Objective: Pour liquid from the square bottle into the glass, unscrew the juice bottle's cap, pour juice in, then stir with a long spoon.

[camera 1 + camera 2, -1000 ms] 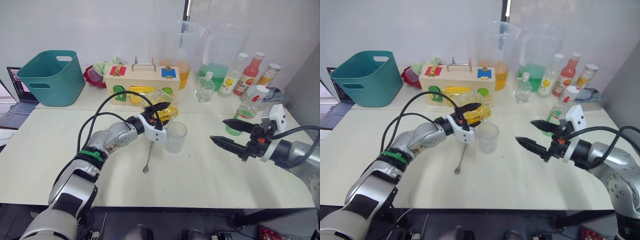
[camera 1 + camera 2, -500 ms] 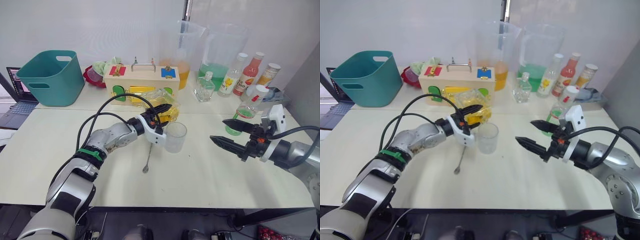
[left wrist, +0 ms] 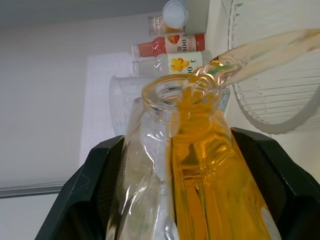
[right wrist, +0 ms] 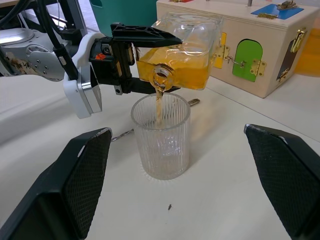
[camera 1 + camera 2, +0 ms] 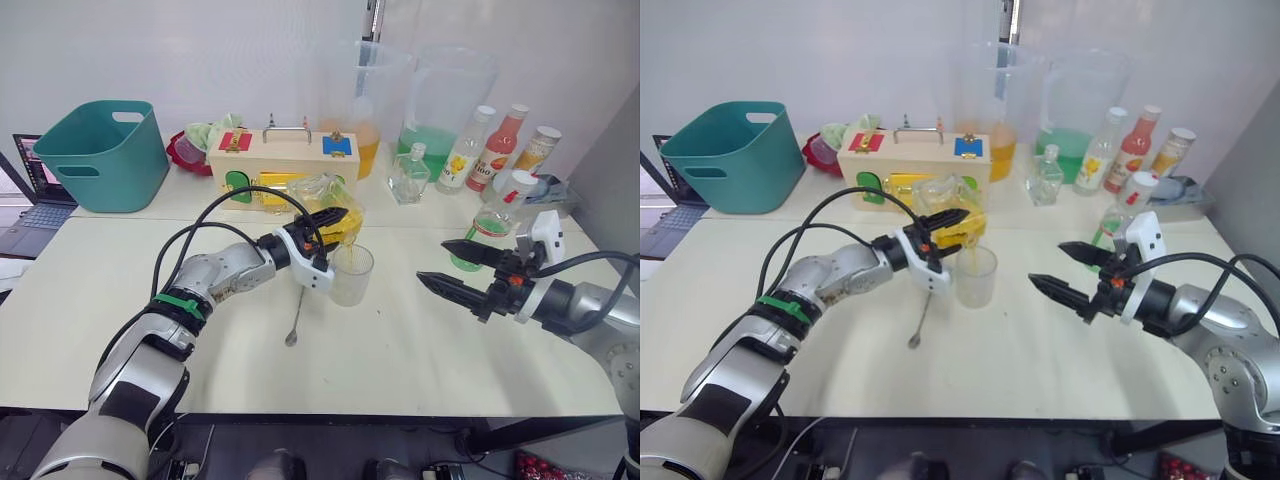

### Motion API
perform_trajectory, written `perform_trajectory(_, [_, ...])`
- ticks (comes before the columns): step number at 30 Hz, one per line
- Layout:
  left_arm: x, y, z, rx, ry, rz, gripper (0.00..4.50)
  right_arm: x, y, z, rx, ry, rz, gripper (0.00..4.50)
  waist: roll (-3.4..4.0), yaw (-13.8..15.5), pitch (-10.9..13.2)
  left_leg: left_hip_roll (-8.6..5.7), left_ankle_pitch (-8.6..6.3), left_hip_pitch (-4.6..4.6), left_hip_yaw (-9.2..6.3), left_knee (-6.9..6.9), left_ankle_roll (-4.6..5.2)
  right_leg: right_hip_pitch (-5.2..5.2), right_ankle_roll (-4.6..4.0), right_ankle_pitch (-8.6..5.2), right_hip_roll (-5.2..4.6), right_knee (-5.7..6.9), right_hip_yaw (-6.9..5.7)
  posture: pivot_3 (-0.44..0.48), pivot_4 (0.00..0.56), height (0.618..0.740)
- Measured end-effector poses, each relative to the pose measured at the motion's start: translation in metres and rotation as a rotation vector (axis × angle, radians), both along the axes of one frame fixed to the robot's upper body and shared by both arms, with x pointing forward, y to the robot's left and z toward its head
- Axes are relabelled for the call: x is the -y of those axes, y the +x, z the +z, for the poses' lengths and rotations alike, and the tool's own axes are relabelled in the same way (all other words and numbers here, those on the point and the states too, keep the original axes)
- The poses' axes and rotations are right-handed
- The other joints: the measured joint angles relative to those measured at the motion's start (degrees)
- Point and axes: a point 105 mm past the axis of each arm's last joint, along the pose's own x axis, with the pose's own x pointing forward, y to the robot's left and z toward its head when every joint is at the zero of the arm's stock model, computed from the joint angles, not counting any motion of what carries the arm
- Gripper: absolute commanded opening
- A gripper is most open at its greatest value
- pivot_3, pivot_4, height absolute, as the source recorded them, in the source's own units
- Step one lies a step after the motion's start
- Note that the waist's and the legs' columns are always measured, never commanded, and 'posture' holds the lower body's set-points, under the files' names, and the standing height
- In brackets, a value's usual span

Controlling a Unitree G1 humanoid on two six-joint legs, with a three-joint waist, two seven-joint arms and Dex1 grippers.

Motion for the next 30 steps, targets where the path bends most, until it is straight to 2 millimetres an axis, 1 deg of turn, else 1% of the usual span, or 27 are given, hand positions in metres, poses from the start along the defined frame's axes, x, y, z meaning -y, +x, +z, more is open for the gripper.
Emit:
perform_trajectory(8, [0.000,0.000,0.000,0.000,-0.001,0.000,2.78,-0.001,-0.001,0.000,0.001,0.000,0.009,4.50,0.00,0.0,0.0,0.01,-0.04,-0.03,-0.01,0.17,0.06,-0.02,0.00,0.00,-0.02,0.04,0.01,0.000,0.150,0.733])
perform_trajectory(13, [0.007,-0.005,0.010,-0.012,-0.048,-0.028,2.78,-0.002,-0.001,0.002,0.007,0.000,0.016,4.50,0.00,0.0,0.0,0.01,-0.05,-0.10,-0.02,0.23,0.07,-0.08,0.00,0.00,-0.04,0.05,0.01,0.000,0.150,0.733])
perform_trajectory(16, [0.009,-0.002,0.016,-0.074,-0.113,-0.014,2.78,-0.004,0.000,0.004,0.013,-0.001,0.026,4.50,0.00,-0.1,0.0,0.02,-0.05,-0.10,-0.01,0.26,0.07,-0.10,0.00,0.00,-0.04,0.05,0.01,0.000,0.150,0.733])
perform_trajectory(22, [0.000,0.005,0.024,-0.177,-0.173,0.039,2.78,-0.006,0.002,0.001,-0.007,0.001,0.043,4.50,0.00,-0.2,0.0,0.01,-0.04,-0.14,0.02,0.28,0.07,-0.20,0.00,0.00,-0.04,0.09,0.04,0.000,0.150,0.733])
perform_trajectory(27, [0.006,-0.003,0.031,-0.242,-0.227,0.008,2.78,-0.009,0.004,0.006,0.005,0.003,0.064,4.50,0.00,0.0,0.0,0.01,-0.04,-0.51,-0.01,0.44,0.07,-0.45,0.01,0.00,-0.03,0.22,0.02,0.000,0.150,0.733])
perform_trajectory(30, [0.007,-0.005,0.039,-0.328,-0.305,0.004,2.78,-0.011,0.005,0.003,-0.007,-0.002,0.079,4.50,0.01,-0.1,0.0,0.01,-0.03,-0.62,0.01,0.51,0.08,-0.52,0.03,0.00,-0.01,0.28,0.02,0.000,0.150,0.733])
